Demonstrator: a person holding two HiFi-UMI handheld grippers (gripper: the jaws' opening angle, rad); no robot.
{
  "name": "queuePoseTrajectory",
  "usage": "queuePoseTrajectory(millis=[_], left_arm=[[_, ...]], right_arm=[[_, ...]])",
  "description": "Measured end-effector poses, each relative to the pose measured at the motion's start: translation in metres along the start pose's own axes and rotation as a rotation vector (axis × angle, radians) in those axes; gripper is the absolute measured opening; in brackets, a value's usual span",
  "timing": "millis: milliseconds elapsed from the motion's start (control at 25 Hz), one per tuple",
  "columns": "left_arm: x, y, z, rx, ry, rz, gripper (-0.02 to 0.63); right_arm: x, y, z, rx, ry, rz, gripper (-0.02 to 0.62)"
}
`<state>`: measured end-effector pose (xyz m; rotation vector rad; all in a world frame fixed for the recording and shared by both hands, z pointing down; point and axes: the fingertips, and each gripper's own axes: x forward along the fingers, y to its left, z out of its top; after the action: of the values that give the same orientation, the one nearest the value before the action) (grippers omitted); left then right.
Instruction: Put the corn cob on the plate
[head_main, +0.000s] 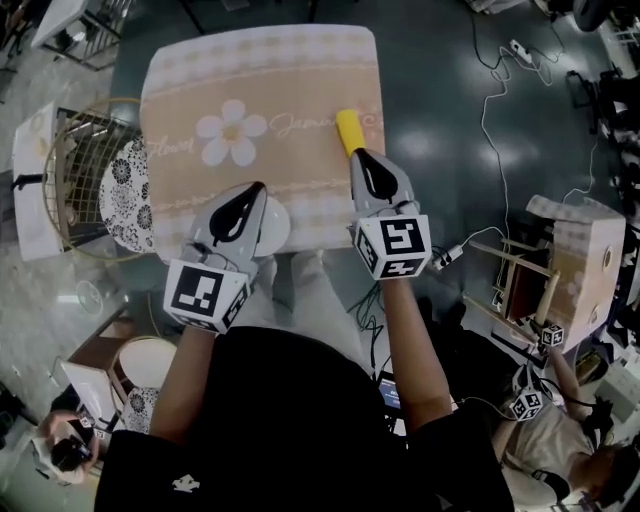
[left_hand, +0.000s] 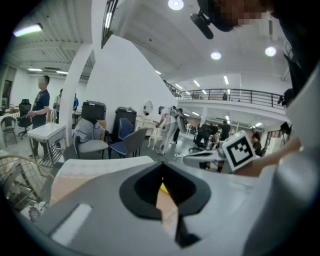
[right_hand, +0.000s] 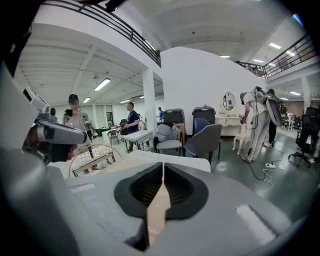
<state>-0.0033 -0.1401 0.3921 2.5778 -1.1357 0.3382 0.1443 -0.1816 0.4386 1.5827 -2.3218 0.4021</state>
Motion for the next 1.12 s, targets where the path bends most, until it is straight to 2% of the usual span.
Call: queuePoseTrajectory(millis=[320, 480, 600, 760, 1120], left_arm=[[0.009, 0.013, -0.033, -0.039, 0.067, -0.033, 0.006], [0.012, 0.019, -0.036, -0.013, 0.083, -0.042, 0.006], [0.015, 0.023, -0.040, -0.003, 0.105, -0.051, 0.006], [0.021, 0.030, -0.045, 0.005, 0.127, -0.072, 0.006], [0.032, 0.039, -0.047, 0.030, 0.146, -0.086, 0.006]], right_arm=[[0.043, -0.026, -0.066, 0.009, 0.142, -0.046, 0.025], [0.066, -0.046, -0.100, -0.002, 0.209, -0.076, 0.065], [0.082, -0.062, -0.121, 0.040, 0.243, -0.101, 0.081], [0.105, -0.077, -0.143, 0.073, 0.295, -0.129, 0.146], [0.125, -0.089, -0.185, 0.068, 0.399, -0.137, 0.209]])
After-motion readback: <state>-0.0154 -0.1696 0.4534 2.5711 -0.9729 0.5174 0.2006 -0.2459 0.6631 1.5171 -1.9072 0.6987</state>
